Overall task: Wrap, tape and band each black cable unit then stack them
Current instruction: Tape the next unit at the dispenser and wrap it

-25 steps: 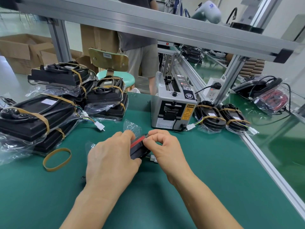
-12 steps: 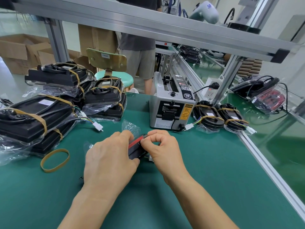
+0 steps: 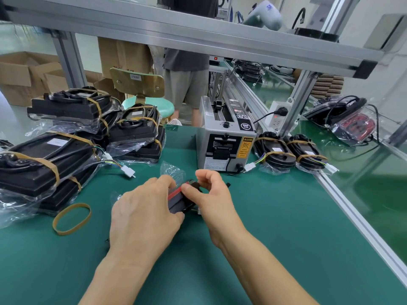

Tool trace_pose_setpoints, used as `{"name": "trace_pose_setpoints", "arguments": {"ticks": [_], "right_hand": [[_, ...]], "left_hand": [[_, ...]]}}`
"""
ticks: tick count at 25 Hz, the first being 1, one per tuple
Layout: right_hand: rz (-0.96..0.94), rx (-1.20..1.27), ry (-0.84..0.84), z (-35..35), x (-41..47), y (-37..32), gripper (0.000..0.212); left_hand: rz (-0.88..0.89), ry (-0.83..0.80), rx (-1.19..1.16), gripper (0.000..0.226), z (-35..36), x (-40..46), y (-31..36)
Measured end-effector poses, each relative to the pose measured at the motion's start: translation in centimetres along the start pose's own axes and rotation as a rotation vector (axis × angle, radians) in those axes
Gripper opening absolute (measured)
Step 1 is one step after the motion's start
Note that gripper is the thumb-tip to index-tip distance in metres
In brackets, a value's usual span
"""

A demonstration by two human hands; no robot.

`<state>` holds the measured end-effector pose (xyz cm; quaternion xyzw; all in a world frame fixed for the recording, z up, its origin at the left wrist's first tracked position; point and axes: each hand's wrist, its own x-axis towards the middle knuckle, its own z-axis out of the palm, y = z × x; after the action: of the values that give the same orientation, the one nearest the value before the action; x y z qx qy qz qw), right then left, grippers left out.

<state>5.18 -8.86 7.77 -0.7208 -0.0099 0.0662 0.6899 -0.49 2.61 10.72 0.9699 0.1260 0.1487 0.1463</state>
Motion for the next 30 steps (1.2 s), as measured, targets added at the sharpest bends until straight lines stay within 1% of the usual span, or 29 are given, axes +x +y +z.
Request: {"name": "trace_pose_setpoints", "arguments": {"ticks": [2, 4, 7, 9, 10, 12, 16, 18, 19, 20, 21, 22, 24, 25, 26, 28, 30], "right_hand": [[0.003, 0.024, 0.007, 0.1, 0.1, 0.2, 0.025], [-0.027, 0.012, -0.019, 0.0, -0.1, 0.6, 0.025], [-0.085, -0.076, -0.107, -1.1, -0.1, 1.2, 0.039], [-0.046, -0.067, -0.172, -2.1, 0.3, 1.1, 0.047], [-0.013, -0.034, -0.195, -2.4, 0.4, 0.9, 0.047], [0.042, 0.038, -0.193, -2.6, 0.9, 0.7, 0.039], [0.036, 0.049, -0.139, -1.6, 1.3, 0.2, 0.026], [0.009, 0.01, -0.107, -1.3, 1.4, 0.3, 0.019], [-0.03, -0.049, -0.087, -1.1, 1.3, 0.5, 0.017], [-0.072, -0.121, -0.071, -1.0, 1.0, 0.7, 0.019], [-0.104, -0.187, -0.071, -1.0, 0.7, 0.9, 0.027], [-0.123, -0.242, -0.088, -1.2, 0.4, 0.9, 0.04], [-0.148, -0.283, -0.14, -2.3, -0.2, 1.1, 0.068], [-0.161, -0.259, -0.154, -3.0, -0.4, 1.4, 0.079], [-0.172, -0.22, -0.157, -3.8, -0.6, 1.7, 0.087], [-0.19, -0.155, -0.184, -5.1, -1.2, 2.3, 0.101], [-0.226, -0.161, -0.272, -5.7, -2.0, 2.3, 0.113]], "left_hand": [[-0.003, -0.001, -0.004, 0.041, 0.0, 0.0, 0.0], [-0.005, 0.003, -0.005, 0.042, -0.1, 0.0, 0.0], [-0.001, 0.008, -0.011, 0.04, -0.3, 0.1, -0.1], [0.004, 0.011, -0.008, 0.04, -0.3, 0.0, -0.1], [0.005, 0.013, -0.003, 0.04, -0.4, 0.0, -0.1], [0.006, 0.014, 0.001, 0.042, -0.3, -0.1, 0.1], [0.019, 0.026, 0.002, 0.04, -0.5, -0.1, 0.2], [0.022, 0.04, 0.0, 0.039, -0.5, -0.1, 0.2], [0.022, 0.046, 0.002, 0.039, -0.5, -0.1, 0.3], [0.021, 0.051, -0.004, 0.039, -0.6, -0.1, 0.4], [0.022, 0.056, -0.021, 0.038, -0.7, 0.0, 0.4], [0.026, 0.063, -0.052, 0.037, -0.7, 0.0, 0.3], [0.04, 0.092, -0.203, 0.037, -1.0, 0.0, -0.9], [0.053, 0.111, -0.355, 0.04, -1.2, 0.0, -1.8], [0.074, 0.123, -0.562, 0.044, -1.4, 0.0, -2.9], [0.149, 0.08, -0.95, 0.055, -2.0, -0.1, -4.5], [0.239, 0.027, -1.224, 0.066, -1.6, -0.4, -5.6]]}}
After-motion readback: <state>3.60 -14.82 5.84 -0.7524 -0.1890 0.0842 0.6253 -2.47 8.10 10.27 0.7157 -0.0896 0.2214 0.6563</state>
